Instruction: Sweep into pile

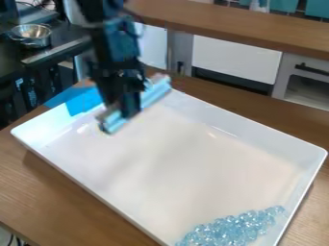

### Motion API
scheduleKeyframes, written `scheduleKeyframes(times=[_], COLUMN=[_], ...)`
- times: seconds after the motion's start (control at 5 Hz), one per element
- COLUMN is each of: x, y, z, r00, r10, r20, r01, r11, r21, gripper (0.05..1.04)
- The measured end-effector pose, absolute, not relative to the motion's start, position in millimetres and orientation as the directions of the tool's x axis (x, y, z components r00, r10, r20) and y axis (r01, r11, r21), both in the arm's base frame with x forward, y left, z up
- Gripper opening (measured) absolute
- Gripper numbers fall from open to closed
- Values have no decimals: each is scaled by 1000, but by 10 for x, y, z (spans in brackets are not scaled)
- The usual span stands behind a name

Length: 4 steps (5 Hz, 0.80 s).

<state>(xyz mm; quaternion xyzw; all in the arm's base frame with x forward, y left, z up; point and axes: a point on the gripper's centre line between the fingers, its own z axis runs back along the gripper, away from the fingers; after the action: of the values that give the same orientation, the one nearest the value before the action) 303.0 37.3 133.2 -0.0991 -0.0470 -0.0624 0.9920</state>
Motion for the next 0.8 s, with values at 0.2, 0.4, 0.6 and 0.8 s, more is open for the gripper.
scheduleKeyframes(times=[0.2, 0.4, 0.6, 0.8], x=[3136, 3199, 3270, 3312], y=[720, 980, 1175, 1272], z=[1183, 913, 618, 474], r00=[986, 988, 985, 981], r10=[-118, -111, -137, -151], r20=[121, 109, 108, 120], r01=[133, 120, 143, 159], r11=[982, 990, 988, 985], r21=[-131, -79, -54, -61], gripper=[370, 370, 370, 429])
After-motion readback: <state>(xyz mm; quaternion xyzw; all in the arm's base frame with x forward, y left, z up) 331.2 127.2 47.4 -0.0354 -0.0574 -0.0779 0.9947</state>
